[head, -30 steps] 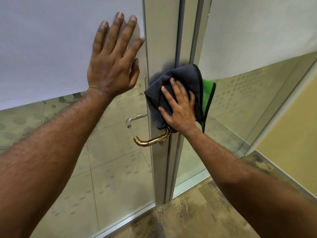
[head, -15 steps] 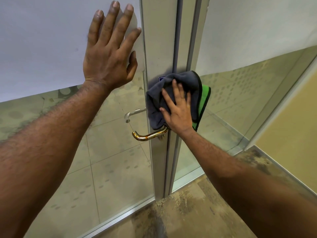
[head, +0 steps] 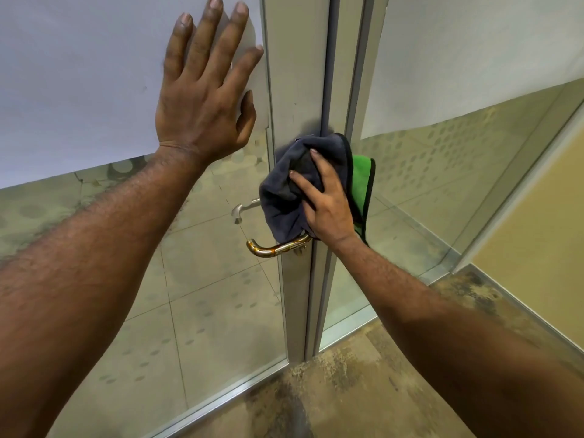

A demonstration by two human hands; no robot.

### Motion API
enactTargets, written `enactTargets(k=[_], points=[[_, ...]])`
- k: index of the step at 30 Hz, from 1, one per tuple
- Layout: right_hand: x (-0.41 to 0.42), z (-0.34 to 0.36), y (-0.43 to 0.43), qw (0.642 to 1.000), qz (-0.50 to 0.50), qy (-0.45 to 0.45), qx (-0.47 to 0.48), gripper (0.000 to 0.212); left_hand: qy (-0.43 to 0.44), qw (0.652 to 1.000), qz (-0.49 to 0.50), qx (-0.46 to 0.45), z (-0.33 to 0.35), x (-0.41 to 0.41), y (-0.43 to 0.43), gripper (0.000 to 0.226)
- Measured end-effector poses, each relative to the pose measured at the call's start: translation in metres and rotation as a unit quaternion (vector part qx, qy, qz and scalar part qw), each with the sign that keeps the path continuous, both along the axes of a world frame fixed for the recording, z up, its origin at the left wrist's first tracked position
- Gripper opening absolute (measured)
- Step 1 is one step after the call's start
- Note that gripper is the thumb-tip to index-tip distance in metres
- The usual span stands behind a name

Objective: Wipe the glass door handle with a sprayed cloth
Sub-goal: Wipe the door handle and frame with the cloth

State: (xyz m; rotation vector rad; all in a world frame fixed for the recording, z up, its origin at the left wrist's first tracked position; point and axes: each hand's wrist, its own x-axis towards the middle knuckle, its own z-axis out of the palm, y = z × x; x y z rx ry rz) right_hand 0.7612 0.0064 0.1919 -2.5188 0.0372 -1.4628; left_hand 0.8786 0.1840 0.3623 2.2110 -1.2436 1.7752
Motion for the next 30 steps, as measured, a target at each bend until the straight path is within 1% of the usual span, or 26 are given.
enactTargets(k=[2,4,7,10,12,14,17,19,21,23,25,28,30], points=[[0.007,0.005,0.011,0.999,0.013,-0.012,0.041,0.049,-0.002,1.0,0.0,-0.001,0.0,0.0,0.0,0.049],[0.012,0.008,0.021,0.998,0.034,-0.001,0.047,0.055,-0.01,1.0,0.001,-0.002,-0.001,0.001,0.0,0.049],[0.01,0.005,0.021,0.998,0.044,0.044,-0.017,0.059,-0.013,1.0,-0.004,-0.002,-0.001,0.001,0.0,0.05],[0.003,-0.003,0.009,0.995,0.015,0.066,-0.077,0.059,-0.009,1.0,-0.004,-0.001,-0.001,0.001,0.001,0.05],[0.001,-0.004,0.003,0.997,-0.006,0.047,-0.06,0.06,-0.007,1.0,-0.004,0.0,-0.001,0.001,0.001,0.05],[0.002,-0.003,0.005,0.999,-0.029,0.025,-0.016,0.062,-0.008,1.0,-0.005,0.0,0.0,0.0,0.0,0.049],[0.01,-0.001,0.017,0.999,-0.017,0.003,0.032,0.064,-0.011,1.0,-0.003,-0.002,0.0,0.001,0.0,0.049],[0.011,0.002,0.02,0.999,-0.001,0.004,0.04,0.062,-0.011,1.0,-0.003,-0.001,0.0,0.001,0.0,0.05],[0.007,0.003,0.017,1.0,0.011,0.017,0.009,0.059,-0.005,1.0,-0.001,0.003,-0.001,0.001,0.0,0.05],[0.0,0.001,0.015,0.999,0.011,0.03,-0.025,0.049,0.002,1.0,-0.003,0.006,-0.002,0.001,0.001,0.05],[-0.005,0.005,0.012,0.998,-0.012,0.044,-0.034,0.039,0.006,1.0,-0.007,0.004,0.0,0.0,0.002,0.049],[-0.009,0.011,0.014,0.997,-0.041,0.07,0.004,0.034,0.016,1.0,-0.006,0.008,0.002,-0.002,0.002,0.049],[-0.013,0.015,0.015,0.997,-0.029,0.057,0.055,0.036,0.026,1.0,-0.006,0.013,0.002,-0.002,0.003,0.049]])
